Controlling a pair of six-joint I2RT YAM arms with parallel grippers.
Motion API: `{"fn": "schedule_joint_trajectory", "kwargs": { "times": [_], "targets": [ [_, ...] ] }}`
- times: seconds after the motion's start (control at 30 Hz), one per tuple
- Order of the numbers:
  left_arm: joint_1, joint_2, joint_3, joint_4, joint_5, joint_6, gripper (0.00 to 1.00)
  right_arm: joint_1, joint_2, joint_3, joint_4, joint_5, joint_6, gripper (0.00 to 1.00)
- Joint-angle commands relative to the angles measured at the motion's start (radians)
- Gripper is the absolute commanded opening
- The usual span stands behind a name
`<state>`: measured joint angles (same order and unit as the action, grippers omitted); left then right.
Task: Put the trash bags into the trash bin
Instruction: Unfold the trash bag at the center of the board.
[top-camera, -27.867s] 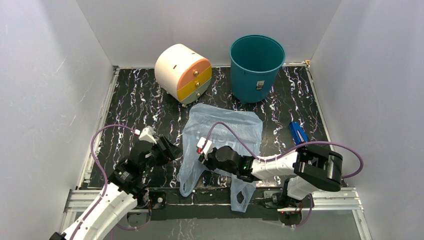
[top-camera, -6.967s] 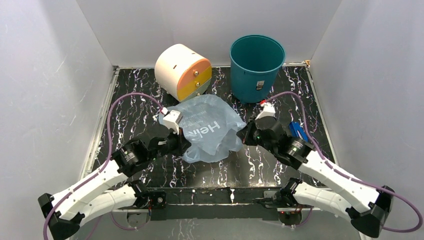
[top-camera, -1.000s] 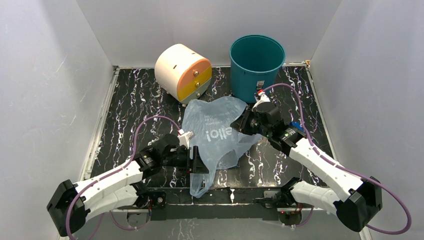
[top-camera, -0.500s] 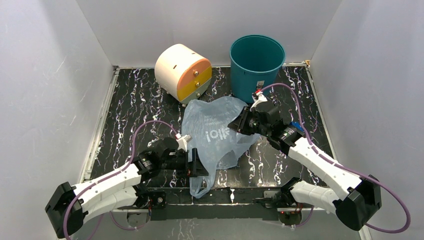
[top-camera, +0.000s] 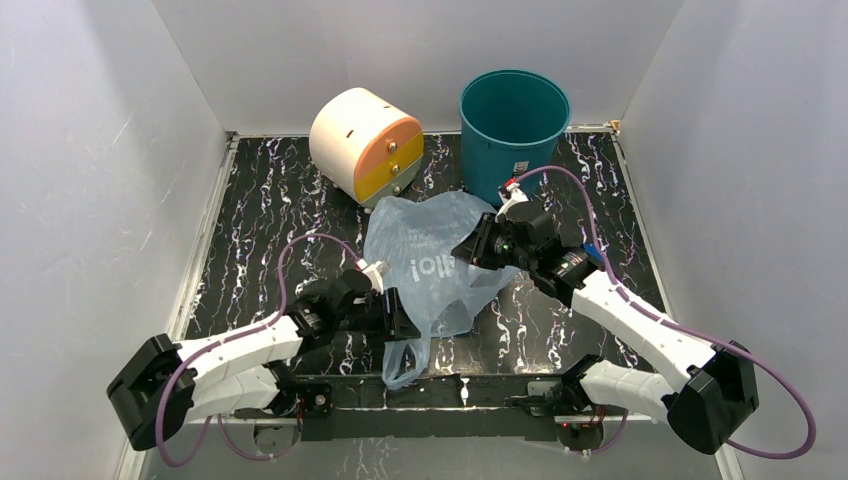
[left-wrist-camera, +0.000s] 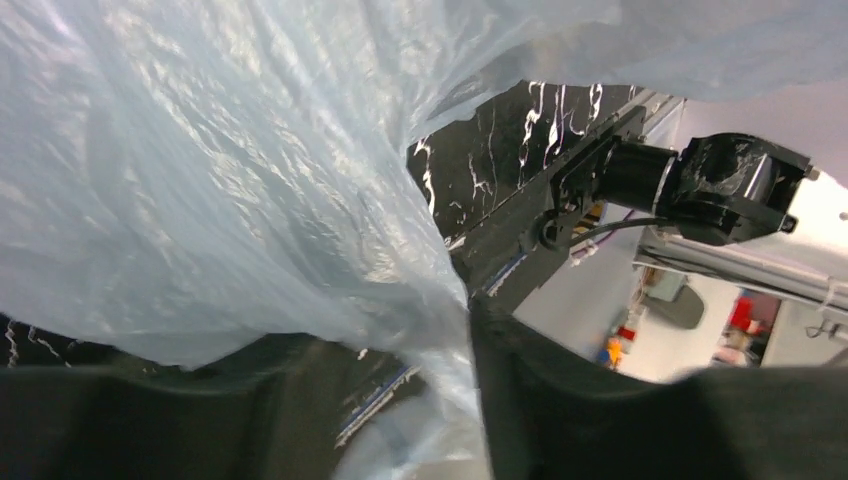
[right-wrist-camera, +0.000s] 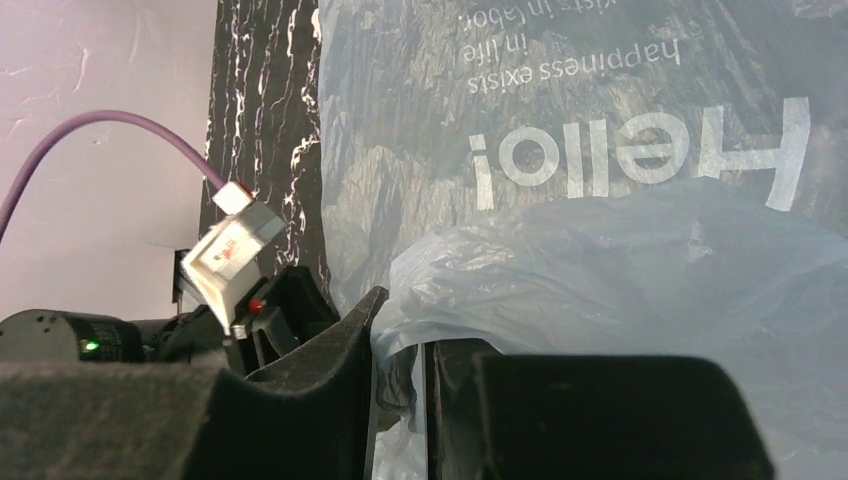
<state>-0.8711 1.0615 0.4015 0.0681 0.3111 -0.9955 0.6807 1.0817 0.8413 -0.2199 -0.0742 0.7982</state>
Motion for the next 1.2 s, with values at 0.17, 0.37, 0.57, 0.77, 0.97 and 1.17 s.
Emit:
{"fn": "schedule_joint_trajectory", "kwargs": {
  "times": [0.17, 0.37, 0.57, 0.77, 0.97, 1.17],
  "targets": [
    [-0.003, -0.063, 0.184, 0.075, -0.200, 0.044, 0.00, -0.003, -0.060, 0.005, 0.043, 0.030, -0.025, 0.28],
    [0.008, -0.077, 0.227, 0.128, -0.395, 0.013, 0.00, -0.003, -0.121, -0.025, 0.144, -0.059, -0.036, 0.28],
    [0.021, -0.060, 0.236, 0.280, -0.474, -0.036, 0.00, -0.002, -0.196, -0.031, 0.178, -0.128, -0.034, 0.30],
    [0.024, -0.034, 0.214, 0.414, -0.523, -0.087, 0.00, -0.002, -0.220, -0.059, 0.205, -0.190, -0.017, 0.32],
    [0.032, -0.051, 0.181, 0.407, -0.546, -0.112, 0.00, -0.003, -0.204, -0.101, 0.225, -0.177, 0.002, 0.34],
    [0.035, -0.096, 0.154, 0.374, -0.602, -0.121, 0.00, -0.003, -0.154, -0.145, 0.274, -0.166, 0.046, 0.40]
  ]
}}
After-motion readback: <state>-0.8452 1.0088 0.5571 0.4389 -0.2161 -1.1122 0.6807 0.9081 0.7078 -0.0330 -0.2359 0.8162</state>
